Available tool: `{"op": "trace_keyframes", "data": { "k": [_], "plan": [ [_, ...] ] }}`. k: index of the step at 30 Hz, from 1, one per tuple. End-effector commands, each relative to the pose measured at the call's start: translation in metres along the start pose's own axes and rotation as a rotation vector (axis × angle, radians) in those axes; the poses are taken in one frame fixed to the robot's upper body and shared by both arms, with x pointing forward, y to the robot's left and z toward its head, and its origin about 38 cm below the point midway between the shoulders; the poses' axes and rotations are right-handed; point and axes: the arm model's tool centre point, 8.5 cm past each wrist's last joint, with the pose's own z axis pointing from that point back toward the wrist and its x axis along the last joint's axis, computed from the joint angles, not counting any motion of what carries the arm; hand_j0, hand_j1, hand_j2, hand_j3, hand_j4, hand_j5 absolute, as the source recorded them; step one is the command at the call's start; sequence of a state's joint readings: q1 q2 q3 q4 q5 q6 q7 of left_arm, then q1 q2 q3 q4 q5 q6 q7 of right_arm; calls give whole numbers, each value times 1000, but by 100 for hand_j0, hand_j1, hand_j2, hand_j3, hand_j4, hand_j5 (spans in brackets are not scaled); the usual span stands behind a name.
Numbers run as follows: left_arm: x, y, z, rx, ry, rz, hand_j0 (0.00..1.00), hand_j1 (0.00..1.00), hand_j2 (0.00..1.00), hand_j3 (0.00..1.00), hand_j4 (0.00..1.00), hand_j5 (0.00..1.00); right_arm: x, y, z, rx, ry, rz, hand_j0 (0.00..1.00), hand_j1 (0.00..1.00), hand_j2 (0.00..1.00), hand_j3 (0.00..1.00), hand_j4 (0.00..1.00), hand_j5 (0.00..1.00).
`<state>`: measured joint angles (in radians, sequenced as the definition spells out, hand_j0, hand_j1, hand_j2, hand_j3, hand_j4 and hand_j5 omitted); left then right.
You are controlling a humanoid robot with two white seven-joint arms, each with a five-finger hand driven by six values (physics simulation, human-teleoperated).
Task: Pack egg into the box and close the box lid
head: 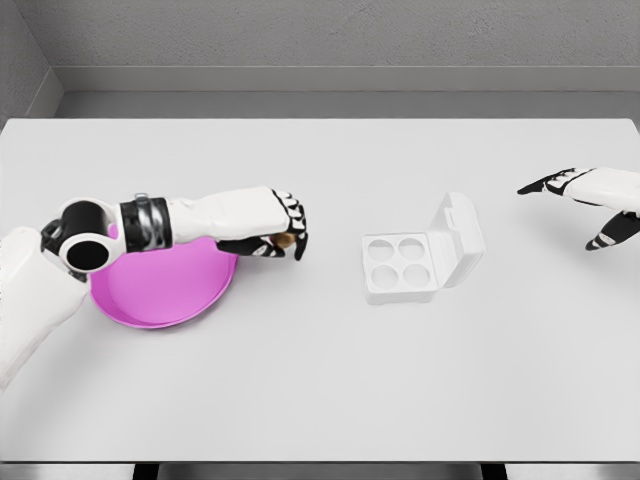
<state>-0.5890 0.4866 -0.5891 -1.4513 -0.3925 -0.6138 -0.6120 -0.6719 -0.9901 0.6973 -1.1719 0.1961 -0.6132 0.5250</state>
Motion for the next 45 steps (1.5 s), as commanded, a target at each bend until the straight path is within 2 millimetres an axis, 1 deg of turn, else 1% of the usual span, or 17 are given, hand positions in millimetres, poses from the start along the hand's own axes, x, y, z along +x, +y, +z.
{"op": "trace_keyframes", "data": {
  "k": [1, 4, 7, 10, 14, 18, 20, 21, 23, 29, 30, 34, 35, 37, 42, 45],
  "plan": [
    [3, -2, -6, 0, -13, 6, 38, 38, 38, 38, 38, 38, -1, -1, 1, -4, 2, -5, 100, 100, 100, 100, 100, 100],
    [7, -3, -12, -3, -28, 7, 38, 38, 38, 38, 38, 38, -1, -1, 1, -4, 2, -5, 100, 100, 100, 100, 100, 100],
    [13, 2, -23, 4, -48, -6, 38, 38, 38, 38, 38, 38, 0, -1, 1, -4, 1, -4, 100, 100, 100, 100, 100, 100],
    [17, 3, -29, 14, -62, -3, 38, 38, 38, 38, 38, 38, -1, -1, 1, -4, 2, -5, 100, 100, 100, 100, 100, 100],
    [27, 6, -45, 28, -90, -12, 38, 38, 38, 38, 38, 38, -1, -1, 1, -4, 2, -5, 100, 100, 100, 100, 100, 100],
    [30, 7, -51, 36, -102, -11, 38, 38, 38, 38, 38, 38, -1, -1, 1, -4, 2, -5, 100, 100, 100, 100, 100, 100],
    [35, 10, -58, 47, -117, -12, 38, 38, 38, 38, 38, 38, -1, -1, 1, -4, 2, -5, 100, 100, 100, 100, 100, 100],
    [41, 8, -66, 34, -139, -14, 38, 38, 38, 38, 38, 38, -1, -1, 1, -4, 2, -5, 100, 100, 100, 100, 100, 100],
    [48, 10, -75, 35, -162, -17, 38, 38, 38, 38, 38, 38, -1, -1, 1, -4, 2, -5, 100, 100, 100, 100, 100, 100],
    [52, 12, -82, 45, -178, -13, 37, 37, 37, 37, 37, 37, -1, -1, 1, -4, 2, -5, 100, 100, 100, 100, 100, 100],
    [52, 15, -83, 48, -179, -16, 37, 37, 37, 37, 37, 37, -1, -1, 1, -4, 2, -5, 100, 100, 100, 100, 100, 100],
    [52, 15, -95, 54, -186, 10, 36, 36, 36, 36, 36, 36, -1, -1, 1, -4, 2, -5, 100, 100, 100, 100, 100, 100],
    [54, 16, -99, 61, -197, 19, 36, 36, 36, 36, 36, 36, -1, -1, 1, -4, 2, -5, 100, 100, 100, 100, 100, 100],
    [55, 18, -98, 71, -202, 26, 36, 36, 36, 36, 36, 36, -1, -1, 1, -4, 2, -5, 100, 100, 100, 100, 100, 100],
    [58, 23, -98, 135, -265, 129, 35, 35, 35, 35, 35, 35, -1, -1, 1, -4, 2, -5, 100, 100, 100, 100, 100, 100],
    [51, 19, -97, 147, -264, 184, 35, 35, 35, 35, 35, 35, -1, -1, 1, -4, 2, -5, 100, 100, 100, 100, 100, 100]
  ]
}}
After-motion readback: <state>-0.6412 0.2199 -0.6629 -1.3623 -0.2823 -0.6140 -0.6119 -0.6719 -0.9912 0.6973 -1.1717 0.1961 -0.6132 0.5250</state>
